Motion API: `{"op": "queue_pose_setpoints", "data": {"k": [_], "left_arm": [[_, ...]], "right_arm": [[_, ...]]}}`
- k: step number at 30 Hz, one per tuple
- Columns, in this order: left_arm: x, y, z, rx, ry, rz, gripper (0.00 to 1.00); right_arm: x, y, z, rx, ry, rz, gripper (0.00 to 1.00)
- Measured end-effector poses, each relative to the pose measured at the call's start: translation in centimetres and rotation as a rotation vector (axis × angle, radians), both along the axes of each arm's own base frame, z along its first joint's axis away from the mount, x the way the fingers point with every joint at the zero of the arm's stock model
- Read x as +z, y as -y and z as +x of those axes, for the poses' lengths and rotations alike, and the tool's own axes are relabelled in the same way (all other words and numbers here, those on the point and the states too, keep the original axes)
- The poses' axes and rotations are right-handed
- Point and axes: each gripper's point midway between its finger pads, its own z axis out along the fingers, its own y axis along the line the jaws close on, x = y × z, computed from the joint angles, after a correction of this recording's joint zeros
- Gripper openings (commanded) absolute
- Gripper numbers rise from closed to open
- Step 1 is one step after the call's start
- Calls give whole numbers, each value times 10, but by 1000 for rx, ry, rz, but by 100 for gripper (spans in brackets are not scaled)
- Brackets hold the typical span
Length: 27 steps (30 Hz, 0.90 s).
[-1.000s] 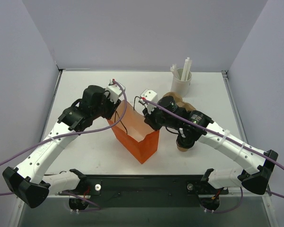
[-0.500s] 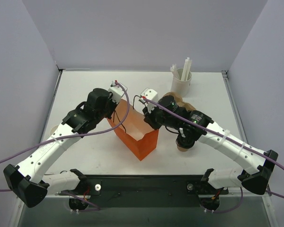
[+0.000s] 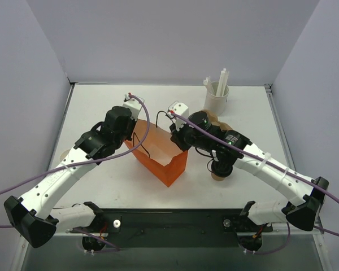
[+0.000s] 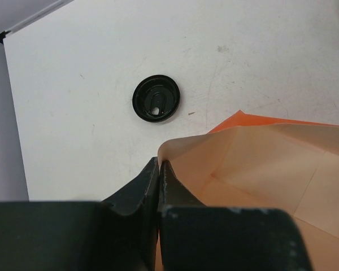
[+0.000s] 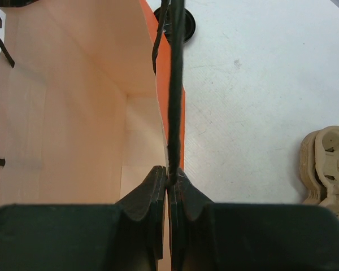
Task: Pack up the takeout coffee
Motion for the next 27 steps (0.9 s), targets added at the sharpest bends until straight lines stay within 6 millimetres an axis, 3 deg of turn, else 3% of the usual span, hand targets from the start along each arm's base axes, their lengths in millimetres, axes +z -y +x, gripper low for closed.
{"op": "queue_pose_setpoints", "data": {"k": [6, 11, 15, 22, 27], "left_arm": [[-4, 0, 2, 44, -12, -33, 11], [-7, 5, -1, 26, -34, -59, 31], [-1, 13, -7, -24, -49, -94, 44], [29, 12, -12, -39, -34, -128, 47], [32, 8, -13, -31, -48, -119, 50]], "right_arm": [[-6, -1, 2, -2, -5, -1, 4], [-10, -5, 2, 10, -17, -3, 9], [-13, -11, 1, 30, -36, -6, 26], [-7, -14, 3, 33, -47, -6, 54], [5, -16, 3, 8, -62, 26, 70]]}}
